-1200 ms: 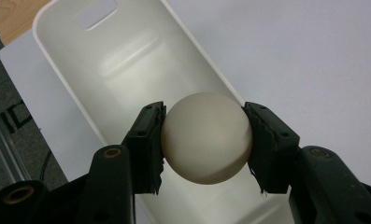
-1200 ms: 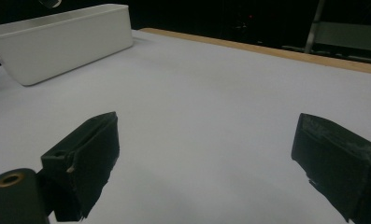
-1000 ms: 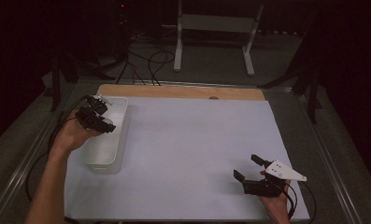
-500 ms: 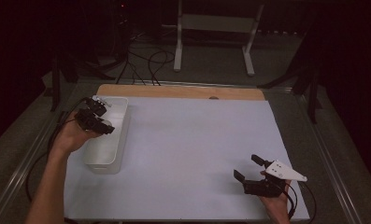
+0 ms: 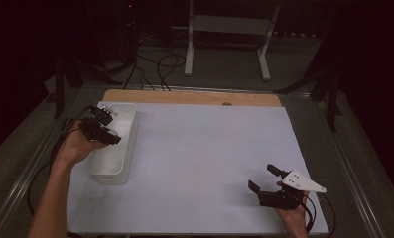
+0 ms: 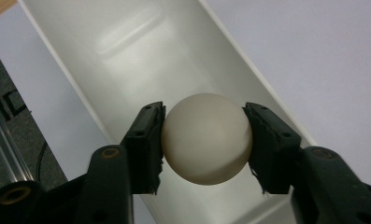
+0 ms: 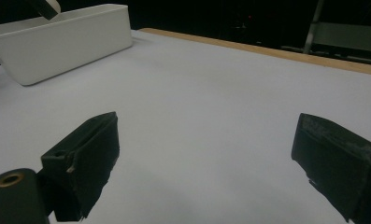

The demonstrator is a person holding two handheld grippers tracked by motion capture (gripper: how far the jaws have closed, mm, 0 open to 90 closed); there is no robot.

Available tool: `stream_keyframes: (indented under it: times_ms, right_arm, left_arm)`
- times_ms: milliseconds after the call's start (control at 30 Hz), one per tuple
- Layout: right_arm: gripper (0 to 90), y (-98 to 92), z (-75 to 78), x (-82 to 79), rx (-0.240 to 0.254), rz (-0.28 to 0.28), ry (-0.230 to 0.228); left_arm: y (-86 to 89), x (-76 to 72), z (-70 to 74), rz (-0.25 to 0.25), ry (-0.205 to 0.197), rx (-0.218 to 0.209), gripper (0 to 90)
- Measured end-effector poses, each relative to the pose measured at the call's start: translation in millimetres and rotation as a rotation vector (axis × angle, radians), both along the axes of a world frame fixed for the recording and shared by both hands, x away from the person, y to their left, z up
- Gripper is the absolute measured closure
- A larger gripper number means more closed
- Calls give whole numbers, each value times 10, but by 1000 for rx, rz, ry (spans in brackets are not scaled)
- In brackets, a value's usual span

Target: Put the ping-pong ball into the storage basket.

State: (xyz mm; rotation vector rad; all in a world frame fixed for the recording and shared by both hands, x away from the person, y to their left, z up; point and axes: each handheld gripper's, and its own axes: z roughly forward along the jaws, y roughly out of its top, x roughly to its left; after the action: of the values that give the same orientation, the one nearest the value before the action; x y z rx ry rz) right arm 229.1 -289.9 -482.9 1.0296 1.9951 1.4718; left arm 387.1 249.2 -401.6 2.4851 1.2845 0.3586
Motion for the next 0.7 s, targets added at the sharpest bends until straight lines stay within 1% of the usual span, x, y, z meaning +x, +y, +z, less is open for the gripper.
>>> stream_keyframes:
  times_ms: [67, 133, 200, 233, 333, 500, 700]
  right_arm:
    - [73, 0, 0, 0, 0, 0, 0]
    - [73, -1, 0, 0, -1, 0, -1]
    - [73, -2, 0, 1, -1, 1, -1]
    - [73, -1, 1, 0, -1, 0, -1]
    - [73, 0, -2, 2, 0, 1, -1]
    - [73, 8, -5, 6, -3, 3, -2]
    - [73, 8, -6, 8, -3, 4, 0]
  left_arm:
    - [2, -3, 5, 18, -17, -7, 313]
    - [-3, -3, 4, 38, -25, 1, 168]
    - [2, 1, 2, 52, -25, 4, 93]
    - [6, 5, 0, 56, -22, 5, 70]
    - [16, 4, -6, 61, -23, 9, 39]
    - [30, -9, -12, 60, -32, -4, 20]
    - [61, -32, -36, 57, -47, -62, 13]
